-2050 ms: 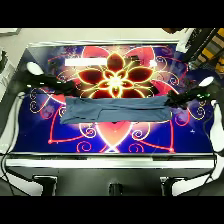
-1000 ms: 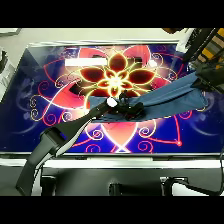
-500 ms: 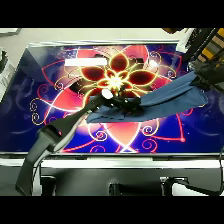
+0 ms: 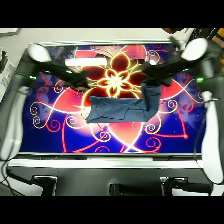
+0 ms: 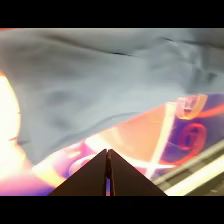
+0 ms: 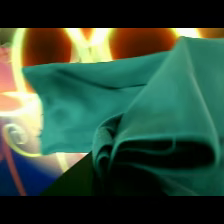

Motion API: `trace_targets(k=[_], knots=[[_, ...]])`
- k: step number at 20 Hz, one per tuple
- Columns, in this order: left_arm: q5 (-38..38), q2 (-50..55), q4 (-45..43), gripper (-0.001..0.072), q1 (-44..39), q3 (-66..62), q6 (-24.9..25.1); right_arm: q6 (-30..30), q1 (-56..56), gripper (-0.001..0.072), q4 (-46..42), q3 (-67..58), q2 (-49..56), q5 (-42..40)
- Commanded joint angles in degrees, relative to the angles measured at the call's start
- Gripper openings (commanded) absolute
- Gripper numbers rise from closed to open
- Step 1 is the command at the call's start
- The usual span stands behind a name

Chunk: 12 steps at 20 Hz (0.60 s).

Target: Fold the clothes and pants, and hang the long-sleeved shirts on hangers.

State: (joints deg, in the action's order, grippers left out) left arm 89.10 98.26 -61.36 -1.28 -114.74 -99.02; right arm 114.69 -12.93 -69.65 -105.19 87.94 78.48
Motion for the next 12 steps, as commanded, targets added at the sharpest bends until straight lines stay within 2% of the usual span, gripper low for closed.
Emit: trace_targets(k=[1,5,12], knots=[[6.9,-7.5,-6.4,0.0017,8.6,0.0,0.0,7.5,-9.6,0.0029,0.1,0.0,4.1,-9.2],[7.8,-9.3,-6.4,0.0017,13.6,0.0,0.4,11.0,-15.3,0.0029,0.9,0.0,8.7,-15.0],[7.8,-9.1,-6.4,0.0018,14.1,0.9,2.1,12.6,-19.0,0.003,3.7,0.0,16.6,-19.5]])
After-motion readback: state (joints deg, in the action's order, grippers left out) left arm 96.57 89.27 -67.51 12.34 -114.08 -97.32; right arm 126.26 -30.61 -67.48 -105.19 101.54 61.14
